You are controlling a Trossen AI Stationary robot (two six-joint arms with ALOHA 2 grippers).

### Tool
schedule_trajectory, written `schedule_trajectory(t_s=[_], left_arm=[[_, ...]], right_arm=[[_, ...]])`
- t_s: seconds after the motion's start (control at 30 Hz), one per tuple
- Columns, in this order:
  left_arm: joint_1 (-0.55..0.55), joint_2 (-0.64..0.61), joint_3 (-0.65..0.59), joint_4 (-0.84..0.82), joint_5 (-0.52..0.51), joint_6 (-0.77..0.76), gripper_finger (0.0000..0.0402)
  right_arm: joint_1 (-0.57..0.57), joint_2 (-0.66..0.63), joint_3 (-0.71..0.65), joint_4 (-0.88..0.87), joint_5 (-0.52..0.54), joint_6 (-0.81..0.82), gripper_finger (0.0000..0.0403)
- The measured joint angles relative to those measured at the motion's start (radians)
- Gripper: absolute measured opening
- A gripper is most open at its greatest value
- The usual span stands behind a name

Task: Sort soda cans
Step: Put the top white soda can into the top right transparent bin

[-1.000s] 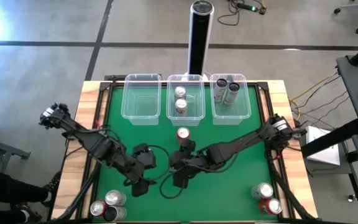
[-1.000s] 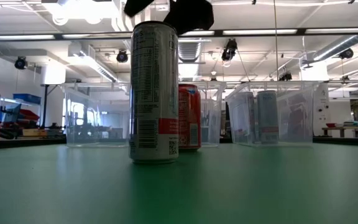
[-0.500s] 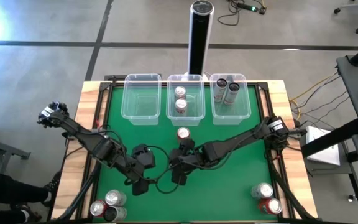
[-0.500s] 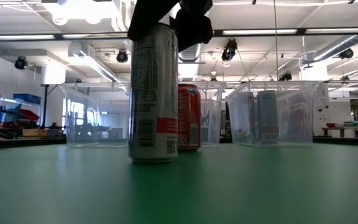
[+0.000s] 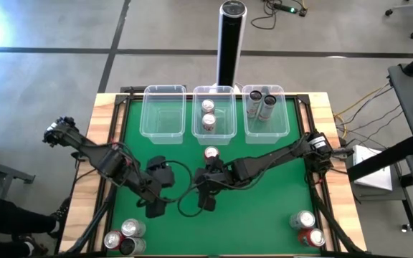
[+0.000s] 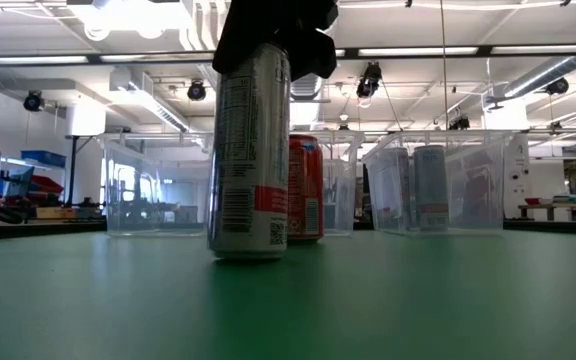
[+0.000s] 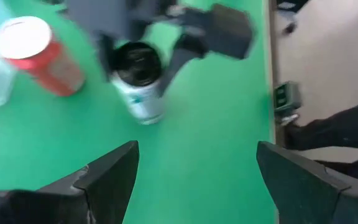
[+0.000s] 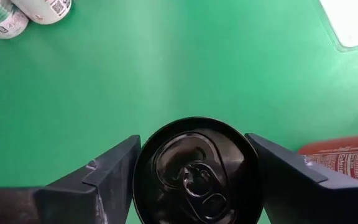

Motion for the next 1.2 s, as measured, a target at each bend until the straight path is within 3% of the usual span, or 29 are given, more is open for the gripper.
schedule_trajectory(t_s=[0.47, 0.73, 0.8, 1.03, 1.2], left_arm=[[0.046, -0.004, 0.032, -0.026, -0.001, -0.007, 0.0310], [0.052, -0.010, 0.032, -0.033, -0.040, 0.002, 0.0310], [0.052, -0.021, 0.031, -0.040, -0.049, 0.001, 0.0310], [0.054, -0.114, 0.040, -0.060, -0.163, -0.050, 0.0310], [0.054, -0.172, 0.040, -0.018, -0.275, -0.054, 0.0310]], right_arm=[[0.000, 0.010, -0.004, -0.027, -0.034, -0.046, 0.0317], [0.000, -0.003, -0.006, -0.037, -0.061, -0.056, 0.0249], [0.000, -0.025, 0.006, -0.064, -0.064, -0.057, 0.0247], [-0.026, -0.220, 0.119, -0.299, 0.083, -0.115, 0.0247], [-0.084, -0.405, 0.105, -0.458, 0.224, -0.099, 0.0247]])
